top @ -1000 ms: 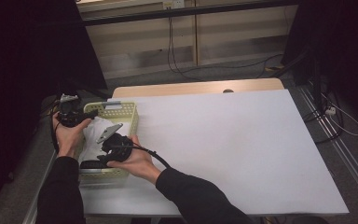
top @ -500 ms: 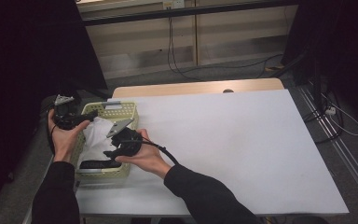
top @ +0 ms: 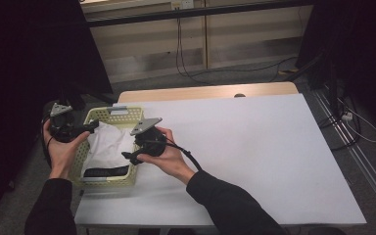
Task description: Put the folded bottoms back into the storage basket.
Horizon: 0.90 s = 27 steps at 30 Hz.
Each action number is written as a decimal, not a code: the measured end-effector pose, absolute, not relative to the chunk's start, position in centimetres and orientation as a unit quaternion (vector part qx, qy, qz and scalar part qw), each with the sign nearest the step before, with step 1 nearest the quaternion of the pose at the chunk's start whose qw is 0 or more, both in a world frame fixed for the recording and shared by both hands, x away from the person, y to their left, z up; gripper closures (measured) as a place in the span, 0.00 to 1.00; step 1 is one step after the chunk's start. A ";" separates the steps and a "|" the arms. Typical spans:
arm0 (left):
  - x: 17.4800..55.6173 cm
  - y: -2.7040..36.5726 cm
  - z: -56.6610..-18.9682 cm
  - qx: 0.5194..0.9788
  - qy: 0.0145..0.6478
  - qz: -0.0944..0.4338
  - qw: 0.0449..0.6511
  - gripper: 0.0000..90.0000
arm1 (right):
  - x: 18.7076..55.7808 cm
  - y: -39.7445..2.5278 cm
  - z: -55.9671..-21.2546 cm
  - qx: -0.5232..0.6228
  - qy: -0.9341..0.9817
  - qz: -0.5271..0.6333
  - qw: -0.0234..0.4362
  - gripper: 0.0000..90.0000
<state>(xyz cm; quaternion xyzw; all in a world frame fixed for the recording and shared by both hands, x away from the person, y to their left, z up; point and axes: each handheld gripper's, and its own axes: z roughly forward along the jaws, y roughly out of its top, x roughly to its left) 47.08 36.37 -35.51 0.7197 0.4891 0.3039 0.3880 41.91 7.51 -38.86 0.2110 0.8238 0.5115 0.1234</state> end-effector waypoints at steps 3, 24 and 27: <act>46.4 36.3 -35.4 0.719 0.486 0.308 0.390 0.04 | 41.8 6.4 -39.1 0.217 0.822 0.511 0.123 0.15; 41.5 34.3 -36.7 0.728 0.463 0.278 0.421 0.08 | 41.1 2.3 -40.3 0.272 0.814 0.495 0.134 0.11; 41.0 33.9 -36.9 0.734 0.457 0.271 0.423 0.08 | 41.0 2.1 -40.4 0.273 0.814 0.495 0.135 0.11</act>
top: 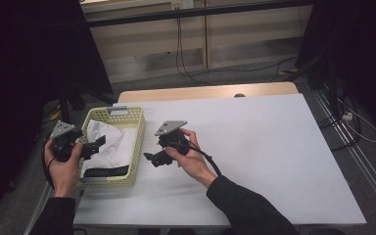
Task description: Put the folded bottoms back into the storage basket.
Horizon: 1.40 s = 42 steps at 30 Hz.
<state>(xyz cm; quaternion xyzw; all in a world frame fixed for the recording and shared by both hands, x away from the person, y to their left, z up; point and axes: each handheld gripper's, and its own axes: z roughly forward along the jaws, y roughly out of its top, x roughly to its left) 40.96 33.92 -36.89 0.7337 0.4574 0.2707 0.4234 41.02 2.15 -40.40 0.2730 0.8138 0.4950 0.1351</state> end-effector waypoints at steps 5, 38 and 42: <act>39.6 33.2 -36.9 0.733 0.445 0.273 0.436 0.08 | 40.8 2.0 -40.3 0.278 0.811 0.498 0.135 0.09; 31.5 28.8 -38.9 0.763 0.392 0.256 0.445 0.07 | 36.9 -4.3 -41.7 0.312 0.794 0.496 0.163 0.10; 31.5 27.9 -39.5 0.769 0.382 0.250 0.448 0.07 | 36.4 -5.8 -42.1 0.319 0.792 0.492 0.167 0.10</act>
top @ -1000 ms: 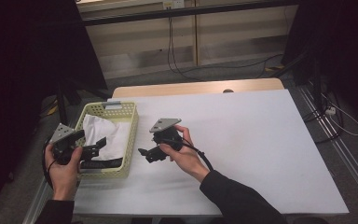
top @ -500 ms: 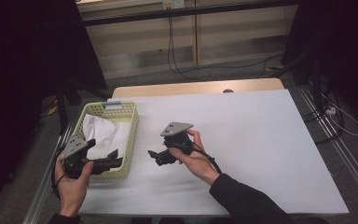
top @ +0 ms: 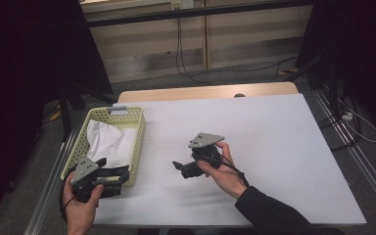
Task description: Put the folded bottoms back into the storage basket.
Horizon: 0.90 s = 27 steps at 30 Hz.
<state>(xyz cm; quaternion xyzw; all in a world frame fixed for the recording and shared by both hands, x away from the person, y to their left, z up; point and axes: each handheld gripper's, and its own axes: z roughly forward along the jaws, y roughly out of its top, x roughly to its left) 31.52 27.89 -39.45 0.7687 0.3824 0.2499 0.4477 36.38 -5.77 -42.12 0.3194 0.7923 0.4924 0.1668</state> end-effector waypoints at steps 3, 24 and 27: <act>31.5 27.1 -39.5 0.773 0.369 0.240 0.457 0.07 | 36.1 -6.4 -42.4 0.325 0.790 0.492 0.166 0.10; 32.1 20.9 -40.4 0.790 0.324 0.196 0.483 0.06 | 34.0 -11.8 -43.2 0.373 0.767 0.485 0.192 0.09; 32.2 19.7 -40.6 0.796 0.310 0.192 0.482 0.06 | 33.6 -12.5 -43.4 0.375 0.767 0.483 0.195 0.09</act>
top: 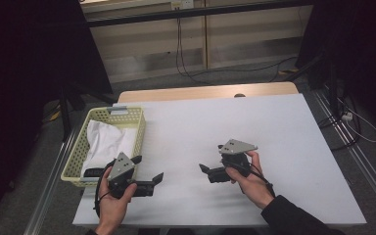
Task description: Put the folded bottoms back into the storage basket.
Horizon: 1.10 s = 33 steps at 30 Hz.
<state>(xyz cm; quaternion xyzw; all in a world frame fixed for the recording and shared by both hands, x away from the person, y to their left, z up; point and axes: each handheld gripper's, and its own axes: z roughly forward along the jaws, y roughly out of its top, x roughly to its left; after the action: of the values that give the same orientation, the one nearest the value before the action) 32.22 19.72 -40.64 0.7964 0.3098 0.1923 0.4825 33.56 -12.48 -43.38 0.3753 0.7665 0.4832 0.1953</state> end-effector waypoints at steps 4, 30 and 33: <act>32.3 18.7 -41.0 0.803 0.301 0.187 0.479 0.06 | 32.8 -14.0 -43.7 0.386 0.761 0.480 0.203 0.09; 32.9 18.3 -42.6 0.814 0.297 0.178 0.466 0.06 | 28.8 -20.2 -45.3 0.438 0.738 0.455 0.238 0.09; 32.9 18.4 -42.6 0.812 0.298 0.178 0.470 0.05 | 28.6 -20.2 -45.4 0.436 0.738 0.456 0.240 0.08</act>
<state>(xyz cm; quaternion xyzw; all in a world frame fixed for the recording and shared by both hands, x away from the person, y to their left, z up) 32.89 18.43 -42.59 0.8116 0.2977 0.1781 0.4700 28.61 -20.24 -45.37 0.4356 0.7382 0.4557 0.2400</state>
